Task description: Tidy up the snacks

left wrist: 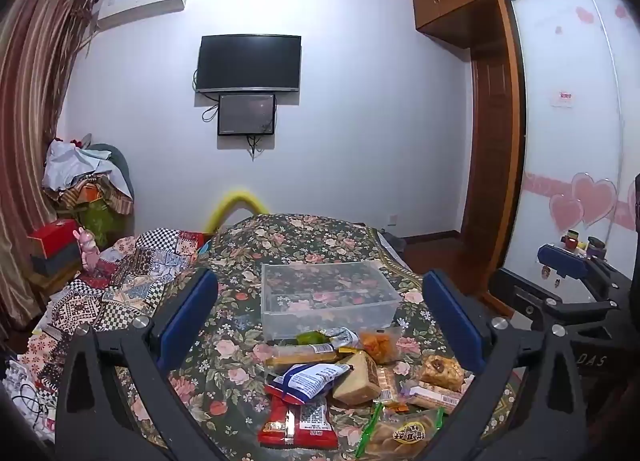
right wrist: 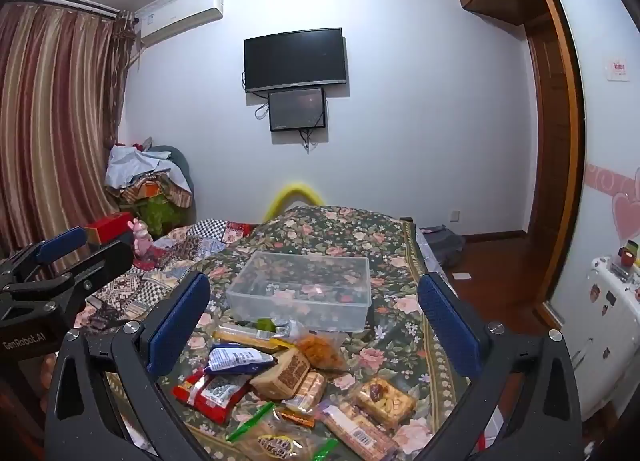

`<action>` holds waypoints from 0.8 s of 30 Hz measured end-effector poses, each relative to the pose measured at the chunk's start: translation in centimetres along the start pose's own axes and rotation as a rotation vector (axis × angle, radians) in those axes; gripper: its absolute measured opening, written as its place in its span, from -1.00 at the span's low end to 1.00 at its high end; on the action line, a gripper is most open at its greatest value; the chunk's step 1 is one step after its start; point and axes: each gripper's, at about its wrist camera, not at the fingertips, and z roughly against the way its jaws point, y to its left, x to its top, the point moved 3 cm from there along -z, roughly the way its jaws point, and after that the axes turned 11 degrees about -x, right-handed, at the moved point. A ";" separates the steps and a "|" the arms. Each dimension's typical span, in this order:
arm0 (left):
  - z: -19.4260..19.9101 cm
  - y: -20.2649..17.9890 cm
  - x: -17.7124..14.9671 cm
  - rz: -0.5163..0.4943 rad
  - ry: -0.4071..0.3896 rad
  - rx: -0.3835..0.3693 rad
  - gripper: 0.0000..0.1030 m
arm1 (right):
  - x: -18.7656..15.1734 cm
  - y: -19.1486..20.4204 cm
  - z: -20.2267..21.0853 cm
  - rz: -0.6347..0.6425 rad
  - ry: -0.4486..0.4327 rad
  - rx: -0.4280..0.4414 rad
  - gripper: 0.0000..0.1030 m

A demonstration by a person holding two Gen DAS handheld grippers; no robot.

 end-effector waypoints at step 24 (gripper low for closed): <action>-0.4 -0.1 -0.3 -0.002 0.016 -0.005 1.00 | 0.0 0.0 0.1 -0.003 0.005 -0.003 1.00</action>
